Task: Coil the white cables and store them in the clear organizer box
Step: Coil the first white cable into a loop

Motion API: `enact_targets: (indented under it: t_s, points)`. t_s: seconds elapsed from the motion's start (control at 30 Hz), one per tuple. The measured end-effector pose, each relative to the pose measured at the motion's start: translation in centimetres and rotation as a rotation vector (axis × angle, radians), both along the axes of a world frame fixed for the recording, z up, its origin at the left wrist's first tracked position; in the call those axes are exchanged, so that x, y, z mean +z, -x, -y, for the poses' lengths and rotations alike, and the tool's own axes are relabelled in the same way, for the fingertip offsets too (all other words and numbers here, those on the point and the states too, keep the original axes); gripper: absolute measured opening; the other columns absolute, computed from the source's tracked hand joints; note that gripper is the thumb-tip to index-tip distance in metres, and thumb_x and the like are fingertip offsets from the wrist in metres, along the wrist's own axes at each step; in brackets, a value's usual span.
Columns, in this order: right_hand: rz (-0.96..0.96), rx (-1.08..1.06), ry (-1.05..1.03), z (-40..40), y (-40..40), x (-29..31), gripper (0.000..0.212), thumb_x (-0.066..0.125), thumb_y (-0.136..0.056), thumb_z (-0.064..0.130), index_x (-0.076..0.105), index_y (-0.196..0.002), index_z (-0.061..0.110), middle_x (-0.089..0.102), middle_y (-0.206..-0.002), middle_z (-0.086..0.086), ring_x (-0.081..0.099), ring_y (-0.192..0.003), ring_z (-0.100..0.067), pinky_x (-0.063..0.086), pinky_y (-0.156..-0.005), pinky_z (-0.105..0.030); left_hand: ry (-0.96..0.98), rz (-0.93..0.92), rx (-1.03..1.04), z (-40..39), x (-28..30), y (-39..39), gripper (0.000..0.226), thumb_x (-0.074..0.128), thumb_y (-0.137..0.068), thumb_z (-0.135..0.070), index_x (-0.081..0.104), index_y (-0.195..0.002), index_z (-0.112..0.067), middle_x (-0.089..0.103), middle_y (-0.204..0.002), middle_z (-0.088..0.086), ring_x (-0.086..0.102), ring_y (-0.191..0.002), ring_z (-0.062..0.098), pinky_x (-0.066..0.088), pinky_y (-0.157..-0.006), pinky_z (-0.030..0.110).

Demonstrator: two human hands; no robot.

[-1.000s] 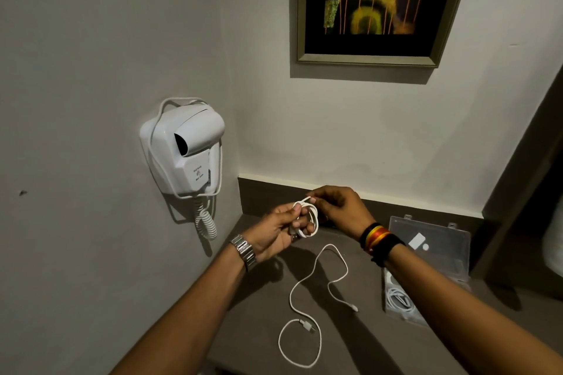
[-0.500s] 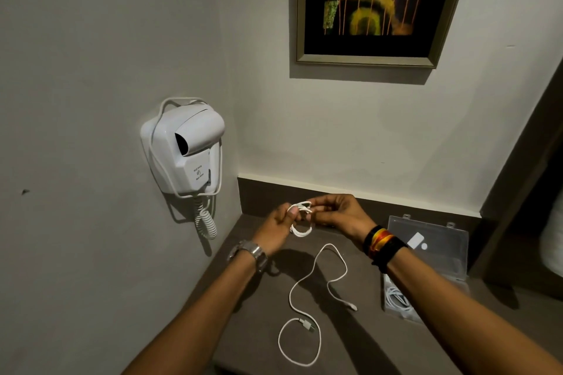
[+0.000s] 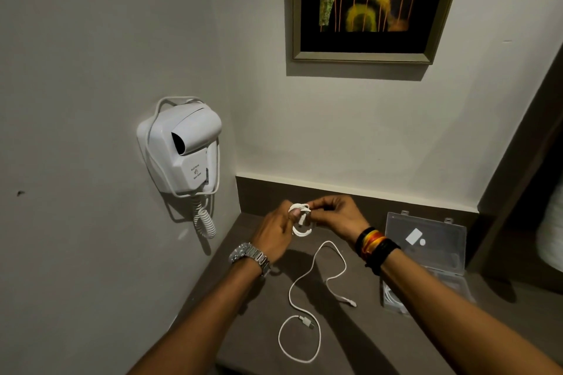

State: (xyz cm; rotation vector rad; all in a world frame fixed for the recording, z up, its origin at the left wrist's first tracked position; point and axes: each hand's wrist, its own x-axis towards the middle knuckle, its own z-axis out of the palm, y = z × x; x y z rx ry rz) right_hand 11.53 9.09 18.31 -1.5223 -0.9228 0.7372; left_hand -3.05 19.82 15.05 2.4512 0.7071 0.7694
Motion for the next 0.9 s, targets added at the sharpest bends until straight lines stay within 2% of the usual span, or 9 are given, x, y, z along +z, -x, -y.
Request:
enact_targets:
  t_s: [0.1,0.2,0.27,0.33,0.4,0.53,0.7,0.8,0.9]
  points:
    - [-0.051,0.013,0.018,-0.1,0.2,0.0,0.024,0.078,-0.085,0.004,0.074,-0.108,-0.003,0.078,-0.099,-0.027,0.073,-0.085,-0.029,0.060,-0.088,-0.045,0.006,-0.014,0.003,0.0,-0.2,0.1,0.034,0.028,-0.103,-0.049,0.047,-0.099,-0.020,0.052,-0.064,-0.007,0.047,-0.051,0.013,0.039,-0.049,0.034]
    - [-0.161,0.056,0.034,-0.1,0.3,0.0,0.037,0.072,-0.089,0.002,0.062,-0.125,0.004,0.074,-0.092,-0.017,0.069,-0.080,-0.019,0.055,-0.075,-0.034,0.009,-0.023,0.019,-0.1,-0.4,0.3,0.034,0.029,-0.102,-0.048,0.046,-0.105,-0.019,0.057,-0.067,0.000,0.055,-0.055,0.022,0.045,-0.052,0.040]
    - [-0.143,0.139,0.034,0.0,0.3,0.0,0.049,0.073,-0.086,-0.004,0.057,-0.130,0.008,0.074,-0.088,-0.011,0.071,-0.080,-0.018,0.056,-0.079,-0.033,0.046,-0.025,0.022,-0.4,-0.5,0.4,0.030,0.031,-0.102,-0.047,0.044,-0.106,-0.020,0.063,-0.073,0.006,0.062,-0.062,0.027,0.049,-0.056,0.043]
    - [-0.044,0.184,0.026,0.1,0.5,-0.2,0.055,0.082,-0.080,-0.003,0.057,-0.127,0.010,0.075,-0.091,-0.020,0.073,-0.087,-0.025,0.058,-0.090,-0.041,0.085,-0.035,0.002,-0.6,-0.6,0.5,0.025,0.033,-0.102,-0.045,0.044,-0.105,-0.022,0.065,-0.079,0.005,0.064,-0.068,0.029,0.051,-0.059,0.044]
    - [0.057,0.142,-0.035,0.2,0.6,-0.2,0.044,0.085,-0.080,0.005,0.061,-0.117,0.010,0.074,-0.094,-0.026,0.074,-0.087,-0.029,0.059,-0.090,-0.046,0.115,-0.027,-0.016,-0.7,-0.8,0.5,0.023,0.034,-0.101,-0.045,0.045,-0.104,-0.025,0.063,-0.079,0.001,0.063,-0.068,0.027,0.052,-0.061,0.045]
    - [0.252,0.012,-0.109,0.2,0.6,-1.2,0.013,0.074,-0.093,0.021,0.065,-0.100,0.015,0.080,-0.088,-0.009,0.078,-0.083,-0.023,0.063,-0.084,-0.044,0.170,-0.010,0.029,-1.2,-1.3,0.5,0.027,0.037,-0.097,-0.055,0.046,-0.096,-0.030,0.061,-0.073,0.000,0.058,-0.060,0.021,0.048,-0.056,0.040]
    - [0.182,0.000,-0.052,0.4,-0.2,-2.2,0.019,0.069,-0.097,0.024,0.063,-0.105,0.008,0.077,-0.076,-0.002,0.073,-0.071,-0.013,0.058,-0.072,-0.035,0.214,0.055,0.071,-1.5,-1.8,0.6,0.040,0.045,-0.086,-0.073,0.049,-0.082,-0.033,0.053,-0.061,-0.007,0.049,-0.054,0.009,0.041,-0.053,0.031]
    - [0.090,0.002,-0.012,0.6,-0.7,-3.0,0.021,0.069,-0.097,0.023,0.062,-0.106,0.006,0.067,-0.063,0.003,0.061,-0.057,-0.011,0.049,-0.052,-0.026,0.343,0.100,0.075,-1.6,-1.8,0.3,0.038,0.063,-0.082,-0.061,0.059,-0.083,-0.023,0.060,-0.066,-0.009,0.054,-0.059,0.006,0.043,-0.057,0.027]
    - [0.066,0.017,-0.012,0.6,-0.6,-3.5,0.017,0.068,-0.098,0.019,0.061,-0.105,0.006,0.069,-0.060,0.001,0.058,-0.050,-0.012,0.050,-0.046,-0.027,0.656,0.184,0.082,-1.3,-1.1,0.1,0.032,0.079,-0.079,-0.041,0.061,-0.074,-0.015,0.057,-0.062,-0.005,0.050,-0.057,0.009,0.041,-0.049,0.017]
